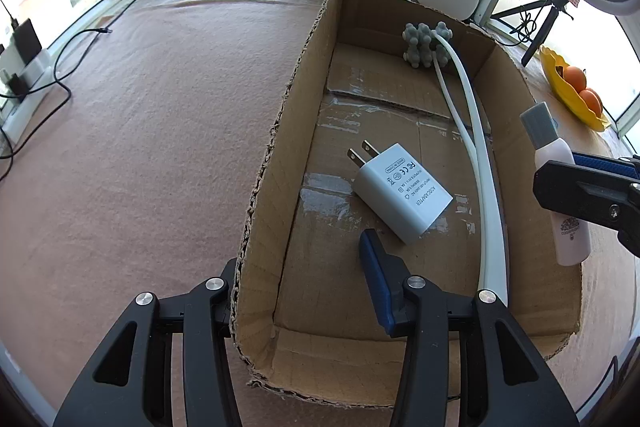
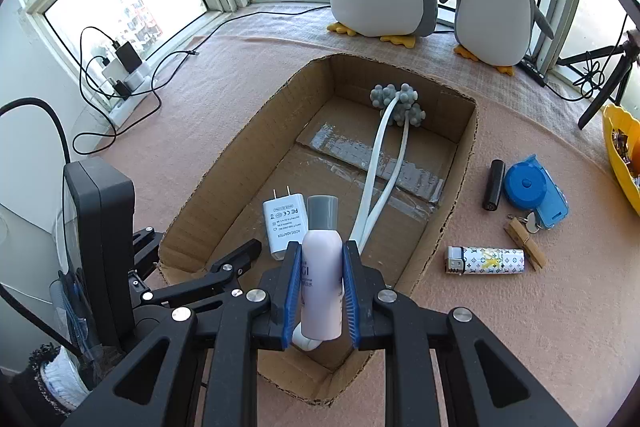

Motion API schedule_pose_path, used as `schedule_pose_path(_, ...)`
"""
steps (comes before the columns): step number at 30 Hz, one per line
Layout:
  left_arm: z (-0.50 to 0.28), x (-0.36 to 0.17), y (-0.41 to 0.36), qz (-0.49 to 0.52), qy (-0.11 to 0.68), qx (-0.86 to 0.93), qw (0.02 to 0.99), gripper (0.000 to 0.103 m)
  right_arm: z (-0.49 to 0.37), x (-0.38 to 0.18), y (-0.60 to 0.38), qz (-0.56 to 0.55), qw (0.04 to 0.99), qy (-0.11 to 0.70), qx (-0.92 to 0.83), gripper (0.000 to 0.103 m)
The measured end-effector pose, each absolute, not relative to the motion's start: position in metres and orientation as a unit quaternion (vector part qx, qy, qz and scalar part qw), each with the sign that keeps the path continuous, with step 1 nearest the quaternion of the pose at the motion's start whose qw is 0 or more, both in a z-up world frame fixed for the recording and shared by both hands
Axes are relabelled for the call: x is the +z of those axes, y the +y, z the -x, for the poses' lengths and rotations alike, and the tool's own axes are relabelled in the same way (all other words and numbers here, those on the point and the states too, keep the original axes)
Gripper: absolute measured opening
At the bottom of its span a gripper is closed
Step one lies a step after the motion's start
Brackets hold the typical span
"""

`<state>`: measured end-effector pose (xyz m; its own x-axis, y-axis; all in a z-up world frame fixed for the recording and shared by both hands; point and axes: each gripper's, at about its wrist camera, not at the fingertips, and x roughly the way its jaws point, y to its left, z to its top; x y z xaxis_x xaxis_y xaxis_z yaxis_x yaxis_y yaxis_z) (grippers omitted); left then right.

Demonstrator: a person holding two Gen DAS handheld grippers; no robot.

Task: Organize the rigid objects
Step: 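Carry the white bottle with the right gripper over the box, then open the right gripper to drop the white bottle into the box, then move the right gripper to the wooden clothespin and grasp it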

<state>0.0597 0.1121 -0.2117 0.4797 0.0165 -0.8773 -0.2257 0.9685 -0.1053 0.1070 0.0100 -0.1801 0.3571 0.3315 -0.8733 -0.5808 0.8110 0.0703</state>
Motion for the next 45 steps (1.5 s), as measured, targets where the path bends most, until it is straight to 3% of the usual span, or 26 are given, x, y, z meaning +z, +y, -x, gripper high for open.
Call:
schedule_pose_path(12,-0.06,-0.211,0.111,0.101,0.504,0.073,0.854,0.046,-0.109,-0.186,0.012,0.12,0.808,0.5,0.287,0.019)
schedule_pose_path(13,-0.06,-0.211,0.111,0.101,0.504,0.073,0.854,0.046,-0.109,-0.185,0.012,0.118,0.807,0.5,0.289,0.021)
schedule_pose_path(15,-0.06,-0.211,0.112,0.102,0.504,0.073,0.854,0.046,-0.109,-0.183,0.011,0.117,0.81,0.497,0.29,0.039)
schedule_pose_path(17,-0.06,-0.211,0.112,0.101,0.504,0.073,0.854,0.046,-0.107,-0.179,0.01,0.116,0.815,0.488,0.291,0.044)
schedule_pose_path(28,-0.06,-0.212,0.112,0.102,0.504,0.074,0.854,0.046,-0.116,-0.175,-0.016,0.092,0.818,0.489,0.287,0.044)
schedule_pose_path(45,-0.06,-0.21,0.112,0.099,0.504,0.077,0.854,0.046,-0.157,-0.168,-0.133,0.09,0.855,0.463,0.214,0.045)
